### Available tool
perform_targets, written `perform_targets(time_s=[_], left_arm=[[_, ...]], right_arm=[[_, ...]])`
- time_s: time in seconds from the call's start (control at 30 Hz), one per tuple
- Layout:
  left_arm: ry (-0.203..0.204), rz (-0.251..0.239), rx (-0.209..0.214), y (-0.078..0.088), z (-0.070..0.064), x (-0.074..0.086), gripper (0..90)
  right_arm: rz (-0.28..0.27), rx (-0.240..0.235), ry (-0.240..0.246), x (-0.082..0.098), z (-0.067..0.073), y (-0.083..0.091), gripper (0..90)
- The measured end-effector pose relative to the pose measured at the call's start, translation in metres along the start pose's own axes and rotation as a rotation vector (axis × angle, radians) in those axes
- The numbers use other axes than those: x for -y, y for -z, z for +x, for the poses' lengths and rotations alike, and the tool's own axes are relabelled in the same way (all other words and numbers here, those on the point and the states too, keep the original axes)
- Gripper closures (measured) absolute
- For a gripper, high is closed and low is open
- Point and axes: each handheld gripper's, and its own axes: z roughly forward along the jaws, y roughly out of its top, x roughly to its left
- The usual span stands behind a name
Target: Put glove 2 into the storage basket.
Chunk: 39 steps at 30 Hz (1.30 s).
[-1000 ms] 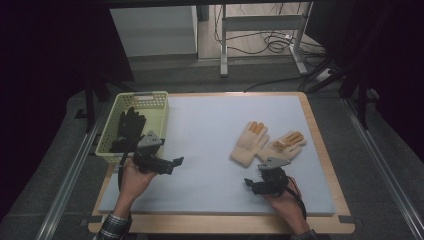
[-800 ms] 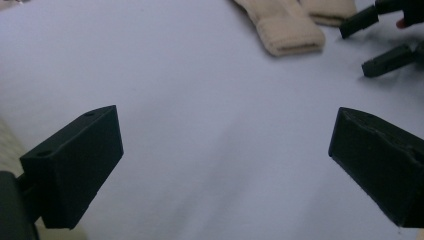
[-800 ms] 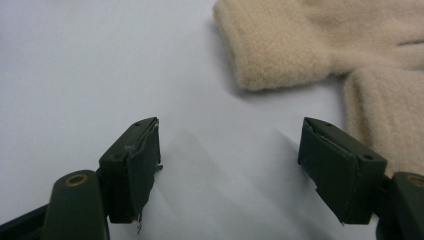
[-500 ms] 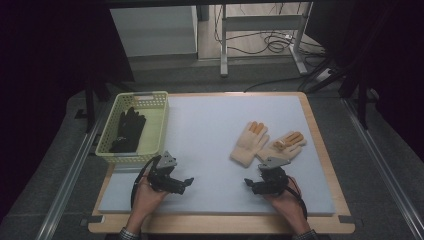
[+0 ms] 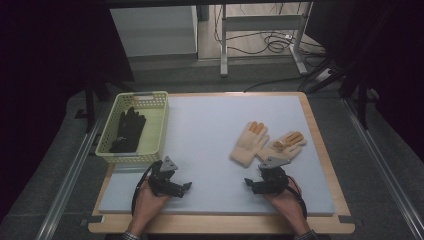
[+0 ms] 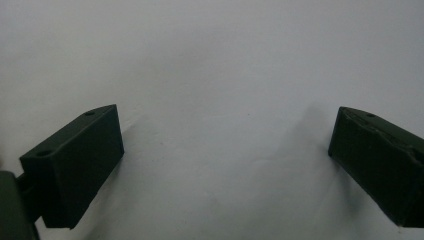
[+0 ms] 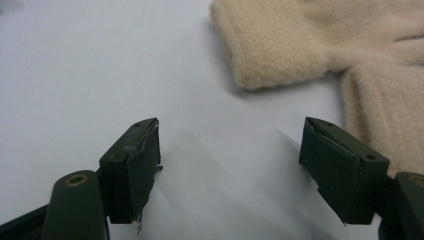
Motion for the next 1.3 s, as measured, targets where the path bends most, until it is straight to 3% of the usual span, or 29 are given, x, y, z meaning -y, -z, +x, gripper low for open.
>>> perform_targets(time_s=[0.17, 0.37, 0.73, 1.07, 1.3], left_arm=[[0.000, -0.001, 0.000, 0.000, 0.000, 0.000, 1.3], [-0.001, -0.001, -0.001, 0.000, 0.000, 0.000, 1.3], [-0.003, -0.001, -0.002, 0.000, 0.000, 0.000, 1.3], [0.000, -0.001, -0.001, 0.000, 0.000, 0.000, 1.3], [-0.001, -0.001, -0.001, 0.000, 0.000, 0.000, 1.4]], right_arm=[[0.016, -0.036, -0.044, -0.006, 0.000, 0.006, 24.0], [-0.008, -0.061, -0.065, -0.021, -0.002, 0.012, 20.2], [-0.039, -0.004, -0.040, -0.067, -0.019, 0.006, 15.9], [0.005, 0.086, -0.068, -0.092, -0.054, -0.028, 28.1], [0.082, 0.146, -0.108, -0.094, -0.064, -0.070, 18.5]])
